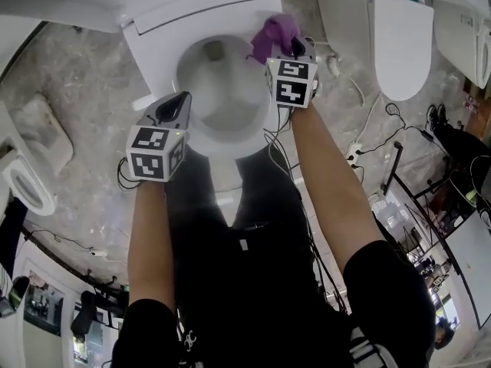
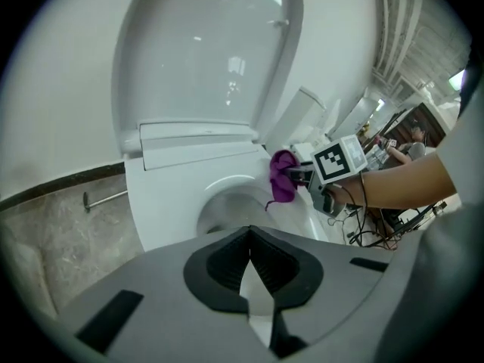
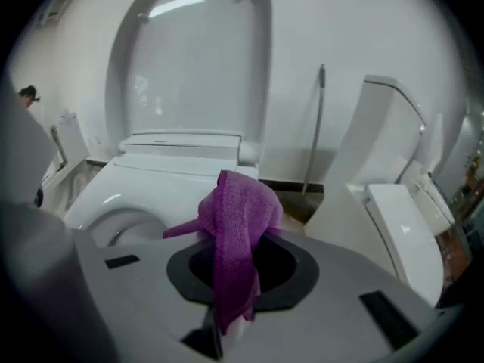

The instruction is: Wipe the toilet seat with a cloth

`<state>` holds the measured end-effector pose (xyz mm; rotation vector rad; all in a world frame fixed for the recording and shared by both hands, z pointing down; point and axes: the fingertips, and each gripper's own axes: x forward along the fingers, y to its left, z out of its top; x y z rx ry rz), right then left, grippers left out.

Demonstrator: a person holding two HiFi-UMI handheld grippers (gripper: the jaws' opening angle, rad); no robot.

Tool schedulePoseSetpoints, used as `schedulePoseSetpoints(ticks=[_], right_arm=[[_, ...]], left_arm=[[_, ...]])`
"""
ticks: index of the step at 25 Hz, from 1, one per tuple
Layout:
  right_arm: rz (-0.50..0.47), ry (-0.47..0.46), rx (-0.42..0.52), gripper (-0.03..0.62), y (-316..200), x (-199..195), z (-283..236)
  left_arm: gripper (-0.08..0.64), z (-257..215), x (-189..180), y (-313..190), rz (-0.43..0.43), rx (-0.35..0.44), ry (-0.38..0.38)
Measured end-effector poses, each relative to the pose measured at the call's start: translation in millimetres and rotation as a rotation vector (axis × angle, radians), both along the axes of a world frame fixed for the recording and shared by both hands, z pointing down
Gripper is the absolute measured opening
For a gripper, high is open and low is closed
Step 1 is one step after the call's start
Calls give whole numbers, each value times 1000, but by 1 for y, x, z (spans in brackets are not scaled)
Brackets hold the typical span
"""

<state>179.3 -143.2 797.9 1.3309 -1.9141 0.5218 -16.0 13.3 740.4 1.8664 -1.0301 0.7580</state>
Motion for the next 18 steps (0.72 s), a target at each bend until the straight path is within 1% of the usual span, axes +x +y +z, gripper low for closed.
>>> schedulePoseSetpoints(ticks=[1, 3, 6, 8, 12, 15, 18], right_arm=[[38, 10, -17, 60, 3, 9, -1], [57, 15, -31, 60, 9, 18, -11], [46, -6, 10, 60, 17, 22, -42], [54, -34, 39, 60, 27, 23, -69], [51, -113, 100, 61, 43, 19, -136], [32, -163, 159, 60, 56, 14, -196], [27, -198, 200, 61, 73, 19, -260]], left_arm=[[8, -6, 1, 0, -15, 4, 21], [8, -19, 4, -2, -41, 18, 50], [8, -40, 6, -4, -40, 57, 42], [6, -58, 5, -5, -66, 83, 25], [8, -108, -1, -11, -178, 139, 9], [8, -155, 3, -13, -200, 187, 5], [7, -209, 14, -10, -212, 218, 22]])
